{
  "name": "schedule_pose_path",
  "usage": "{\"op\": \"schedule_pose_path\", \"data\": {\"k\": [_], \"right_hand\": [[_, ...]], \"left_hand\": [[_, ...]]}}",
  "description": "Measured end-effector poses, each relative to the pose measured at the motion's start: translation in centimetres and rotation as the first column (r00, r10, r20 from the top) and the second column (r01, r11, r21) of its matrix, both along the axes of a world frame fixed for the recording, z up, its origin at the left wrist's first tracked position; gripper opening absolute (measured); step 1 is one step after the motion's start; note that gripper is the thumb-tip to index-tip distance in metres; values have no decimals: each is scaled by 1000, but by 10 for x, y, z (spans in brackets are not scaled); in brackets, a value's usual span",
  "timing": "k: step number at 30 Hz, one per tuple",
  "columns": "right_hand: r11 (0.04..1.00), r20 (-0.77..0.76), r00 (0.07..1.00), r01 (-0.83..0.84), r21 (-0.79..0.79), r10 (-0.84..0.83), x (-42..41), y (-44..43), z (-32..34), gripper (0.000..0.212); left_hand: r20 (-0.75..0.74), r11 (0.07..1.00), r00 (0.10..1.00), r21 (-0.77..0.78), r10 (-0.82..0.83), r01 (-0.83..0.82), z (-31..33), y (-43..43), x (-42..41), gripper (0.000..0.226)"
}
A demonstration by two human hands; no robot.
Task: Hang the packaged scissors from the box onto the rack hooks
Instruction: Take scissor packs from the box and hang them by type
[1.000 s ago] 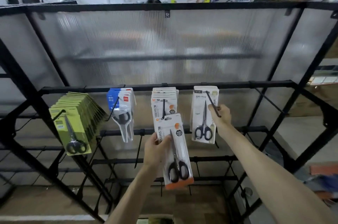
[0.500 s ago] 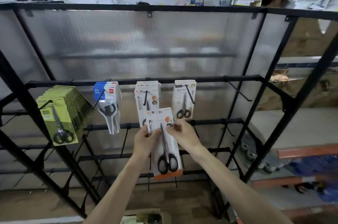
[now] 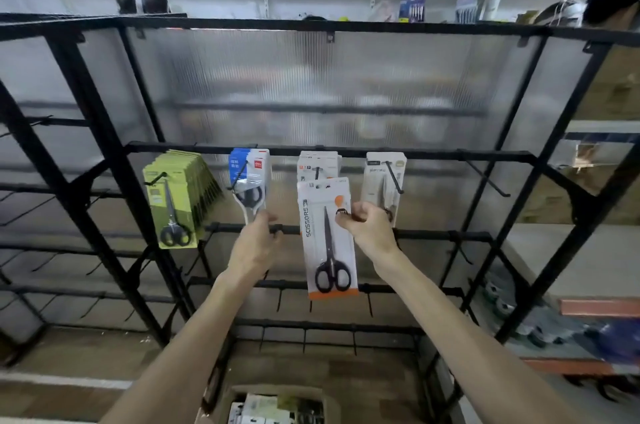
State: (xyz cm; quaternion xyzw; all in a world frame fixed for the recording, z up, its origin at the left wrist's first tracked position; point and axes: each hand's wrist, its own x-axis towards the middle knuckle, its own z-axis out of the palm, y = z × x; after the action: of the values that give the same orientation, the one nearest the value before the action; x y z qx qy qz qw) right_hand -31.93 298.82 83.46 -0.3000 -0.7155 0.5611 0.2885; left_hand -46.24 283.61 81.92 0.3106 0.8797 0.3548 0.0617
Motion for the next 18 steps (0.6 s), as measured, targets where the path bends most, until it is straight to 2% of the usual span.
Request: {"op": "schedule_pose_path", "data": {"k": [2,5,10,13,18], "right_hand": [[1000,15,1000,8,11,-8,-11,-4,1,19],[998,62,996,57,2,-57,-23,-7,-6,17],[985,92,981,173,-13,-171,-38,-5,-17,9],[968,133,960,249,8,-248,-61,2,-20,25],[928,150,919,372,-21,-365,-112,25,-18,11]], "left_hand": [[-98,989,995,-147,-34,19,0,-7,-8,43],[-126,973,989,-227,-79,49,-1,-11,-15,43],[-100,958,979,-245,-175,147,-6,-10,-37,39],[-117,948,960,-228,-255,224,-7,-4,-54,36],[-166,966,960,-167,-226,198,-13,3,-83,34]]}}
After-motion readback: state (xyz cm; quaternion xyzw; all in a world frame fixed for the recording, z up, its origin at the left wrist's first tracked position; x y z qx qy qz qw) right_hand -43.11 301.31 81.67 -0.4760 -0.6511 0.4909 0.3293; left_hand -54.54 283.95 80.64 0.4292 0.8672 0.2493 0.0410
